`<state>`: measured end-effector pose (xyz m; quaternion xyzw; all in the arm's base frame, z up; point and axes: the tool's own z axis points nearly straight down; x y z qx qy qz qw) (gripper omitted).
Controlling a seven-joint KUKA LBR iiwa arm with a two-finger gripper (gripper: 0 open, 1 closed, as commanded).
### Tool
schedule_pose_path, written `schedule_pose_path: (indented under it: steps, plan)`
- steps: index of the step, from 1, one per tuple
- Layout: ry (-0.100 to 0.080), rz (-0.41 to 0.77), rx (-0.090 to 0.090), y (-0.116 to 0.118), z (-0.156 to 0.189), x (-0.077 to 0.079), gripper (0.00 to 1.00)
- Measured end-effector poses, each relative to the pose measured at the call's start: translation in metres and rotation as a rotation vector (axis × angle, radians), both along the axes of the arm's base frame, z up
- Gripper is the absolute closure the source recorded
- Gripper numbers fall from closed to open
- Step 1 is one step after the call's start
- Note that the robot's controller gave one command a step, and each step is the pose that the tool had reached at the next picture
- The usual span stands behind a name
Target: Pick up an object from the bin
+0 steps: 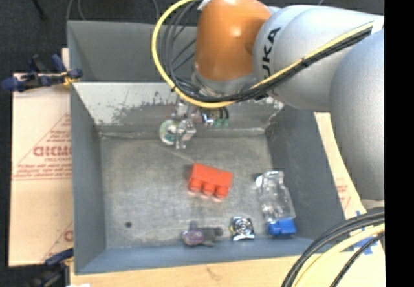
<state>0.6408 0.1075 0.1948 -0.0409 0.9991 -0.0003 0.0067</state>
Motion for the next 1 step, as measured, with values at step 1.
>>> schedule_pose_path:
  steps: [1]
  plan:
    - [0.004, 0.373, -0.006, -0.0393, 0.0891, -0.0176, 1.0]
